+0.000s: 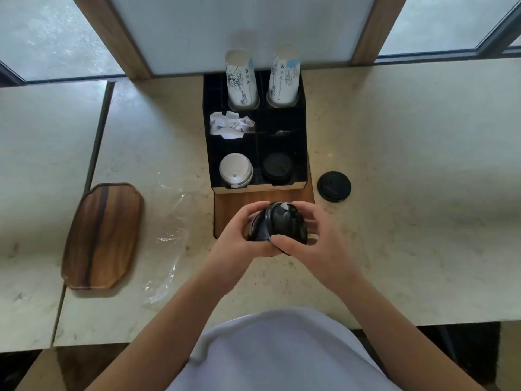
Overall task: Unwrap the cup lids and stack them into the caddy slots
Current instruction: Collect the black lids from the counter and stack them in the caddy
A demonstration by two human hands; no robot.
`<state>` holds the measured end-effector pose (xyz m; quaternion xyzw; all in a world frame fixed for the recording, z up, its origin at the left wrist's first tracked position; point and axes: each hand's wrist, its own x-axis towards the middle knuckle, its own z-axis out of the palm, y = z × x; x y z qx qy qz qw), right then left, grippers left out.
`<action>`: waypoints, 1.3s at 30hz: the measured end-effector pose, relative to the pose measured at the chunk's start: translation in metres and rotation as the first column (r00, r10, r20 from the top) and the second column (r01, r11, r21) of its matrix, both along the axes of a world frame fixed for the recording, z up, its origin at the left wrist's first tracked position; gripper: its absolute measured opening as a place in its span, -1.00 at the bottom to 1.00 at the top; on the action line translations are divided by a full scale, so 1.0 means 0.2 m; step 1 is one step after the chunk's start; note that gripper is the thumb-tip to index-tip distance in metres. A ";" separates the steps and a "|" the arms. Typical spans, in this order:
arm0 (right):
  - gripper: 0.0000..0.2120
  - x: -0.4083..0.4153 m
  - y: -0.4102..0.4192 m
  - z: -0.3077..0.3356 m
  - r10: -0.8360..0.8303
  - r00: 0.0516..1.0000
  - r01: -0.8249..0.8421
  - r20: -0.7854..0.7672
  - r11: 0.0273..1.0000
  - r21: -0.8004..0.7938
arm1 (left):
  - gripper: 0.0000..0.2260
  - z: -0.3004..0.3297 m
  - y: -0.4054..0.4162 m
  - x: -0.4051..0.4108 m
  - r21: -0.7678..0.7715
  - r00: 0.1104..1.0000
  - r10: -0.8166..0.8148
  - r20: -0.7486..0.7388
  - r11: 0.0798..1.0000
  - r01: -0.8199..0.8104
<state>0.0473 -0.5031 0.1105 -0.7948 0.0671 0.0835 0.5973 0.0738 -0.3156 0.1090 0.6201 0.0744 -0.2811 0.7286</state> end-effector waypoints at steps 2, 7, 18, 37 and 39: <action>-0.33 -0.03 -0.01 0.05 -0.006 1.000 0.006 0.027 1.000 -0.019 | -0.31 0.01 0.03 -0.03 -0.287 0.996 0.022 -0.082 0.957 -0.045; -0.17 -0.11 -0.03 0.14 0.042 0.993 -0.020 0.107 0.978 -0.206 | -0.49 0.06 0.08 -0.07 -0.481 0.980 0.098 -0.172 0.860 -0.171; -0.18 -0.18 0.03 0.23 0.283 0.919 -0.076 0.275 0.810 -0.581 | -0.71 0.14 0.03 -0.16 -0.201 0.923 0.134 -0.362 0.955 -0.217; -0.48 -0.20 -0.01 0.19 -0.064 0.973 0.058 -0.220 0.998 -0.035 | -0.68 0.13 0.02 -0.17 -0.286 0.936 0.084 -0.342 0.940 -0.189; -0.56 -0.16 -0.01 0.19 -0.104 0.905 0.191 -0.412 0.966 0.176 | -0.70 0.14 0.00 -0.17 -0.287 0.943 0.126 -0.309 0.933 -0.219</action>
